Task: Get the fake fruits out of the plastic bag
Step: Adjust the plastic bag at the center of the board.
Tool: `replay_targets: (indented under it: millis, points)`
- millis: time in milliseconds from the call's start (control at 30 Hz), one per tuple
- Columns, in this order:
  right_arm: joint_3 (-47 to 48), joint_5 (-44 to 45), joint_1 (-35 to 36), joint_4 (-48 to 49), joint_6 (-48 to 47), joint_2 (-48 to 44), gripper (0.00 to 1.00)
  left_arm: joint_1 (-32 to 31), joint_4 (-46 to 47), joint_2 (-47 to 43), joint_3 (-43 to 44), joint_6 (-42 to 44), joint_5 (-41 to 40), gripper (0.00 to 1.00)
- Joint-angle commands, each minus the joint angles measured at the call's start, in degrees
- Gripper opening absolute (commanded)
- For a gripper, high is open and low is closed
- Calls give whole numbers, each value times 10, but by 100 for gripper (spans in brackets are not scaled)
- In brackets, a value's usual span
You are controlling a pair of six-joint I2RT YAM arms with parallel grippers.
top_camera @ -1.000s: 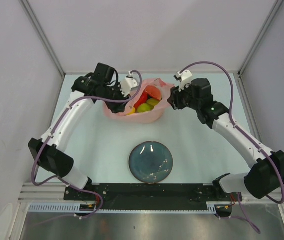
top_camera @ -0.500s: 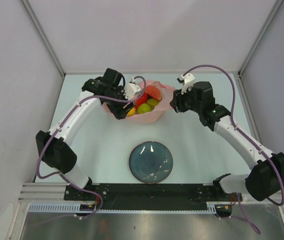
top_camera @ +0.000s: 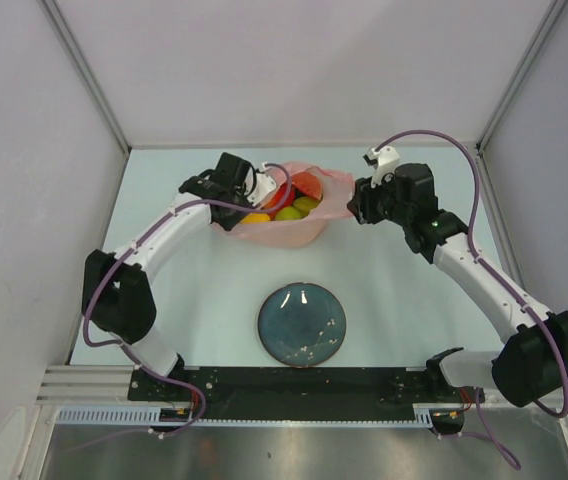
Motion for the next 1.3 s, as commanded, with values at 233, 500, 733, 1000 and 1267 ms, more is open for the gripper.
replay_targets:
  millis: [233,500,733,1000,1267]
  points:
    - [61,15,4,46,-10,31,0,58,-2,26,229,-58,126,0]
    - [362,31,25,95,-56,271,0,213,-60,177,588,-147,251,0]
    - [801,63,39,38,-72,558,0,237,-31,152,575,-123,404,0]
    - [628,11,40,-75,-16,416,0,144,18,-28,244,-98,381,53]
    - [215,-3,79,-18,-13,172,0,88,20,-82,141,-107,378,46]
